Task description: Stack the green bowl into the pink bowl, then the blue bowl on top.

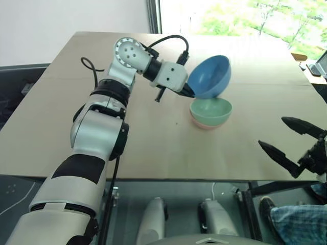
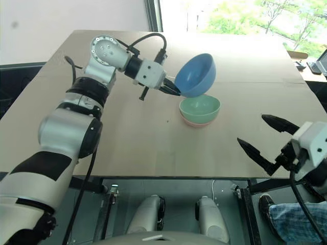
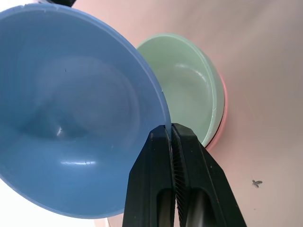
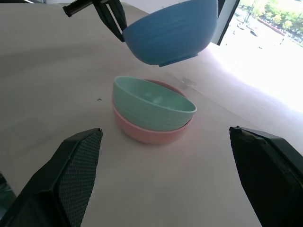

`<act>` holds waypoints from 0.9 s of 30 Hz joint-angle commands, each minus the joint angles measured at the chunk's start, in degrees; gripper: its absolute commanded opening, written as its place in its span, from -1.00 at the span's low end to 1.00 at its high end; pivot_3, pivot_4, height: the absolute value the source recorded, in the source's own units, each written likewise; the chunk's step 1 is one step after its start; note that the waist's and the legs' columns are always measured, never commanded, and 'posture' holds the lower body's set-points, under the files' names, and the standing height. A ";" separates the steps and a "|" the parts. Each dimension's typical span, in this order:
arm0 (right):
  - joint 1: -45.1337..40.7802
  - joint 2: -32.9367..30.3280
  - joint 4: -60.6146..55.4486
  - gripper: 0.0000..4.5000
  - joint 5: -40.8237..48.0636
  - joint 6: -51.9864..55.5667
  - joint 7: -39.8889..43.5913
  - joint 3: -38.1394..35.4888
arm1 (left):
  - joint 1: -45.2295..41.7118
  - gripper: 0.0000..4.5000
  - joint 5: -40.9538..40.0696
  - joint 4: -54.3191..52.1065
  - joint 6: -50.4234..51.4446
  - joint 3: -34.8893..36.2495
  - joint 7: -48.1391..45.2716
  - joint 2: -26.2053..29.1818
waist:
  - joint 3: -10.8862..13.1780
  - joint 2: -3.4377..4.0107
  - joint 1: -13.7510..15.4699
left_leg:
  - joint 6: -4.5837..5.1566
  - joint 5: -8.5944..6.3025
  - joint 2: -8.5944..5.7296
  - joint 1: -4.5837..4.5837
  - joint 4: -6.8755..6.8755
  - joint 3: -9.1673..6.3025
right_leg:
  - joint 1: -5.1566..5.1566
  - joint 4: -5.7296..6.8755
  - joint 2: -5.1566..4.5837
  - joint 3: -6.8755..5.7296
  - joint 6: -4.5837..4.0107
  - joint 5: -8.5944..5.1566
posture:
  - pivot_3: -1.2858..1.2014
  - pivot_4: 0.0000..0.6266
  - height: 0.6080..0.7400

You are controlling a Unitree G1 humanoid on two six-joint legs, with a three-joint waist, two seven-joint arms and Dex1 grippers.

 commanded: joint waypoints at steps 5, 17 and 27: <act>3.41 0.20 -4.94 1.00 1.62 -0.95 -3.02 -3.41 | -3.11 -0.71 -3.84 -0.27 2.02 -7.23 -0.22 -0.70 | 0.00 0.01 -0.27 | 0.00 0.00 0.01 0.03 0.00 0.01 | 0.00 0.02 0.01 0.03 0.00 0.00 | 0.03 -0.52 1.00; 0.50 -2.71 -1.96 1.00 -0.20 -0.89 -4.38 0.86 | 2.33 0.28 -11.06 -5.19 11.84 -0.50 0.54 3.71 | -0.01 0.02 -0.57 | 0.00 0.00 0.01 0.05 -0.01 0.01 | 0.00 0.03 0.01 0.03 -0.01 -0.01 | 0.03 -0.52 1.00; -8.74 -8.96 9.70 1.00 -2.74 -3.15 2.52 6.97 | 35.93 0.67 -20.10 -52.24 54.10 10.72 19.47 13.92 | -0.03 0.08 -1.64 | -0.01 0.00 0.07 0.03 -0.02 -0.02 | 0.00 0.03 -0.02 -0.02 -0.01 0.00 | 0.03 -0.52 1.00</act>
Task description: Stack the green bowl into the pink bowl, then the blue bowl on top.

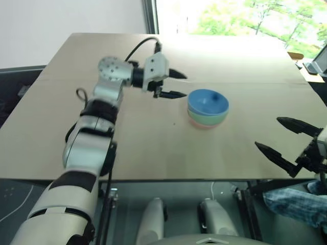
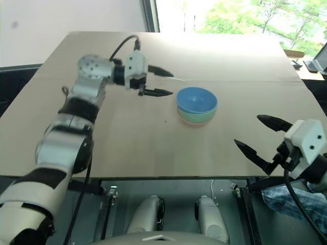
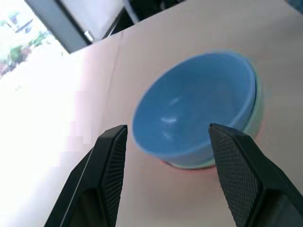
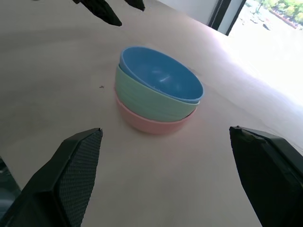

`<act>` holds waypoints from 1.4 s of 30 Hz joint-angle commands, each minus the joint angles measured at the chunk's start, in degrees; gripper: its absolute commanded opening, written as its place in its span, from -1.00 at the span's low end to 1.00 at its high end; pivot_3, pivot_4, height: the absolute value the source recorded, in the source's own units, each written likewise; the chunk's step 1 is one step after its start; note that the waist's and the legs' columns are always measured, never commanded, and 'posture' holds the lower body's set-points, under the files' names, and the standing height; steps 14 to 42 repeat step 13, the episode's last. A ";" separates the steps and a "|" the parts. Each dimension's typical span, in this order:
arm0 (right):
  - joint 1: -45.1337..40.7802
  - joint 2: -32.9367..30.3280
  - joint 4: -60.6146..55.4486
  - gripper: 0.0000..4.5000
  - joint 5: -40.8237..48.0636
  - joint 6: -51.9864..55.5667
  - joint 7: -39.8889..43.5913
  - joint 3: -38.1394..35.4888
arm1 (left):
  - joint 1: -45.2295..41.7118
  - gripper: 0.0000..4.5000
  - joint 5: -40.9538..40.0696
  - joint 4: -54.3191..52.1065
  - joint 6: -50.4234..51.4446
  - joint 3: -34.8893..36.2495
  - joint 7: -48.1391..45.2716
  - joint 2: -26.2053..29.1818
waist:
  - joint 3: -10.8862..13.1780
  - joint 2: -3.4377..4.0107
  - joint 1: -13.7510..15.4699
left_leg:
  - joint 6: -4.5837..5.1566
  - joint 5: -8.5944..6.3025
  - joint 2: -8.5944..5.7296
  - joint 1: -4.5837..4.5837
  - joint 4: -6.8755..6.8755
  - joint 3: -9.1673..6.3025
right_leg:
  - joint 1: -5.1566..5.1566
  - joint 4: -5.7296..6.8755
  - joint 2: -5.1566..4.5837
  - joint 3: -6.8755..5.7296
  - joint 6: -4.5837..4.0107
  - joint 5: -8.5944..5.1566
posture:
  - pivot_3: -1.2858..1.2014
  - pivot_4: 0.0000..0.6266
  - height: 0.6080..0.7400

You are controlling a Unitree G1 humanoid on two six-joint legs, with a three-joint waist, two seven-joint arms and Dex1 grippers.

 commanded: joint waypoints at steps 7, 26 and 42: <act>-3.23 -4.72 8.89 1.00 -0.19 -2.43 9.50 -1.22 | 30.39 0.82 -15.17 -44.67 33.45 12.49 9.15 12.65 | -0.01 -0.01 0.68 | 0.00 0.00 0.01 0.04 0.02 -0.10 | 0.05 0.02 -0.02 -0.11 -0.01 0.00 | 0.03 -0.52 1.00; -2.75 -6.51 11.17 1.00 -0.10 -1.75 13.20 -2.66 | 37.12 0.82 -18.98 -49.79 38.39 18.93 13.02 16.35 | -0.02 -0.02 1.65 | 0.00 0.00 0.00 0.16 0.03 -0.07 | 0.13 -0.01 -0.04 -0.12 -0.01 -0.02 | 0.03 -0.52 1.00; -2.75 -6.51 11.17 1.00 -0.10 -1.75 13.20 -2.66 | 37.12 0.82 -18.98 -49.79 38.39 18.93 13.02 16.35 | -0.02 -0.02 1.65 | 0.00 0.00 0.00 0.16 0.03 -0.07 | 0.13 -0.01 -0.04 -0.12 -0.01 -0.02 | 0.03 -0.52 1.00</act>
